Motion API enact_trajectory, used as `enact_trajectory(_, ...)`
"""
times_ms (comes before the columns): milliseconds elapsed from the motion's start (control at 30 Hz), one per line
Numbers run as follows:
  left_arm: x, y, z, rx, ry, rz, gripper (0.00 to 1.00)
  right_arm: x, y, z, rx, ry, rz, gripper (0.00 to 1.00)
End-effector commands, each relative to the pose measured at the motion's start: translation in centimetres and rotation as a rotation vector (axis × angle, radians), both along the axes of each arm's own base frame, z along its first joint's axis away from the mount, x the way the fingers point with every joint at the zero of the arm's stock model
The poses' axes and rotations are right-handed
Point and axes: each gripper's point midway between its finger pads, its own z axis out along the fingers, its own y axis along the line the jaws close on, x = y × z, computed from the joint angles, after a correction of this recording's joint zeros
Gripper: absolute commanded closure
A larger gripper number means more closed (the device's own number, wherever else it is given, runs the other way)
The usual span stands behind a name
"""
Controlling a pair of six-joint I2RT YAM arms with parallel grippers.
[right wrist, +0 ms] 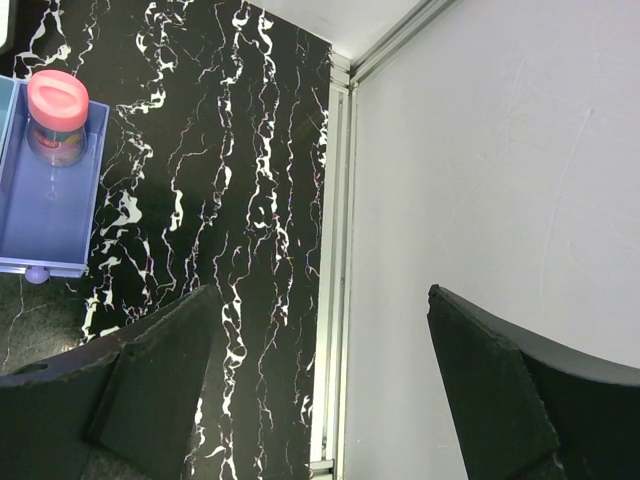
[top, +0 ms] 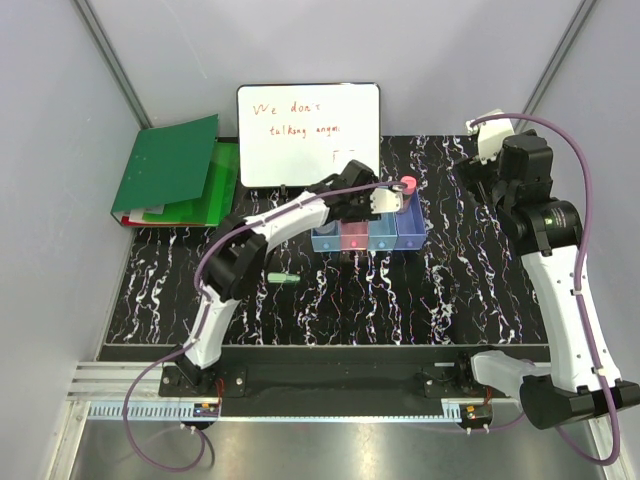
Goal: Sort the stationery into containers
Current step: Pick up the pen from the center of the board.
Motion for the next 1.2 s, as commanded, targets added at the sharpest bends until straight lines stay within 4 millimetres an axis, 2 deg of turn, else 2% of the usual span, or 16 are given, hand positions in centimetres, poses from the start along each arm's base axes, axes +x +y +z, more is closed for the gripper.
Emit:
enact_trajectory(0, -0.3, -0.4, 11.5, -0.163, -0.164, 0.01, 0.36, -0.1, 0.1, 2.1, 0.021, -0.083, 0.006, 0.06)
enact_trajectory(67, -1.2, 0.6, 14.0, -0.18, -0.182, 0.016, 0.36, -0.2, 0.0, 1.9, 0.021, -0.08, 0.006, 0.06)
enact_trajectory(133, -2.2, 1.9, 14.3, -0.154, -0.175, 0.015, 0.36, -0.3, 0.1, 1.6, 0.019, -0.073, 0.01, 0.07)
enact_trajectory(167, -3.5, 3.1, 16.0, -0.151, -0.184, 0.008, 0.34, -0.5, 0.1, 1.5, 0.02, -0.068, 0.012, 0.07)
enact_trajectory(233, -5.4, 5.2, 14.4, -0.071, -0.157, -0.019, 0.32, -0.6, 0.2, 1.7, 0.023, -0.075, 0.021, 0.07)
enact_trajectory(267, -7.1, 6.7, 15.6, -0.064, -0.167, -0.033, 0.32, -0.6, 0.1, 1.8, 0.021, -0.076, 0.021, 0.07)
enact_trajectory(300, -8.7, 8.3, 12.7, 0.009, -0.122, -0.063, 0.31, -0.6, 0.2, 2.1, 0.023, -0.083, 0.025, 0.07)
enact_trajectory(367, -11.6, 10.8, 12.2, 0.042, -0.103, -0.09, 0.3, -0.6, 0.3, 2.5, 0.025, -0.092, 0.03, 0.07)
enact_trajectory(400, -13.4, 12.4, 9.0, 0.102, -0.041, -0.114, 0.2, -0.6, 0.3, 2.5, 0.026, -0.093, 0.032, 0.07)
enact_trajectory(433, -14.7, 13.6, 8.9, 0.11, -0.033, -0.116, 0.17, -0.6, 0.4, 2.5, 0.027, -0.091, 0.036, 0.07)
enact_trajectory(467, -16.1, 15.0, 6.2, 0.152, 0.017, -0.114, 0.16, -0.6, 0.4, 2.6, 0.026, -0.094, 0.038, 0.07)
enact_trajectory(533, -17.6, 16.2, 4.8, 0.148, 0.062, -0.088, 0.16, -0.7, 0.5, 2.7, 0.031, -0.097, 0.04, 0.07)
enact_trajectory(567, -18.6, 17.0, 3.1, 0.169, 0.1, -0.08, 0.15, -0.7, 0.5, 2.6, 0.034, -0.095, 0.04, 0.07)
enact_trajectory(833, -19.1, 17.4, -1.9, 0.193, 0.277, 0.054, 0.13, -0.9, 0.7, 2.8, 0.055, -0.1, 0.044, 0.08)
enact_trajectory(1000, -17.6, 16.7, -2.7, 0.161, 0.35, 0.089, 0.13, -1.0, 0.7, 3.1, 0.052, -0.101, 0.047, 0.08)
enact_trajectory(1167, -16.9, 17.7, -4.8, 0.183, 0.41, 0.115, 0.15, -0.9, 0.8, 3.0, 0.059, -0.1, 0.049, 0.08)
